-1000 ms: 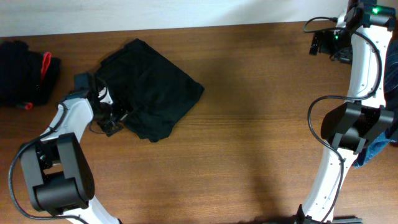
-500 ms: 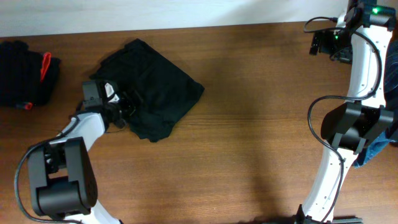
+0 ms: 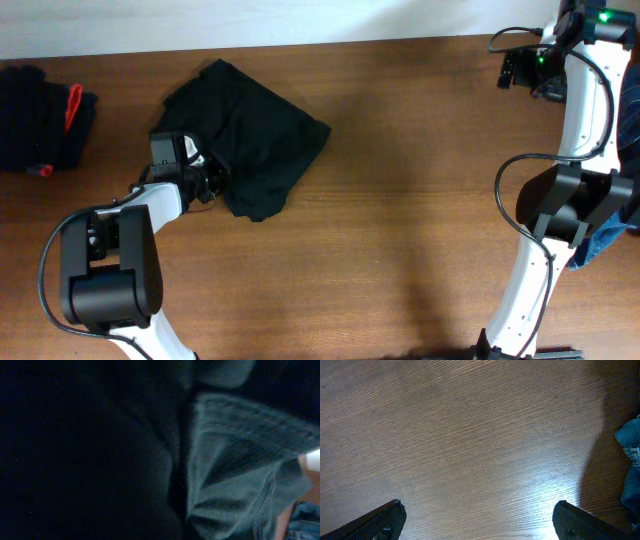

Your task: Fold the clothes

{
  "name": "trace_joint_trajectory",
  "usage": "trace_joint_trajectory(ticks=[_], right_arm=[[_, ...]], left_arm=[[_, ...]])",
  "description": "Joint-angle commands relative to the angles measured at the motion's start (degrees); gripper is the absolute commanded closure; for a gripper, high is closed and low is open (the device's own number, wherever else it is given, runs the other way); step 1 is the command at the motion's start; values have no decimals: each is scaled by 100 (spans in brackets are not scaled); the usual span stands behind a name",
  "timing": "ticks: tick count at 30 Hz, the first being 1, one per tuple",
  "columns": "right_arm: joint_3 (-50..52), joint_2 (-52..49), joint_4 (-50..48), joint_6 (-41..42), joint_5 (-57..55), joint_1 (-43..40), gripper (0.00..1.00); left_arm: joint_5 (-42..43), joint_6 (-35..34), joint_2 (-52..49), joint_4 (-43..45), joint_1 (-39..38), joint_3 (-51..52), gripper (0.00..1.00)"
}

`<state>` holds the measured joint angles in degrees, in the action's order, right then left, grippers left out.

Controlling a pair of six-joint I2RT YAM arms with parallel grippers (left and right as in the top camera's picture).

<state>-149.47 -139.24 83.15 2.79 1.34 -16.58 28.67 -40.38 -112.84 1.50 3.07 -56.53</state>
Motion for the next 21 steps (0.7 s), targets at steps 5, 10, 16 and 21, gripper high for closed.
trace_joint_trajectory(ticks=[5,10,16,21], right_arm=[[-59,118,0,7,9,-33,1],[-59,118,0,7,9,-33,1],[-59,118,0,7,9,-33,1],[-59,118,0,7,7,-33,1]], left_arm=[[374,737,-254,-81,127,-48,100],[463,1945,98,-837,286,-763,100],[374,4035,286,-2249,337,-2111,100],[-621,4813,284,-3206,337,-2977,100]])
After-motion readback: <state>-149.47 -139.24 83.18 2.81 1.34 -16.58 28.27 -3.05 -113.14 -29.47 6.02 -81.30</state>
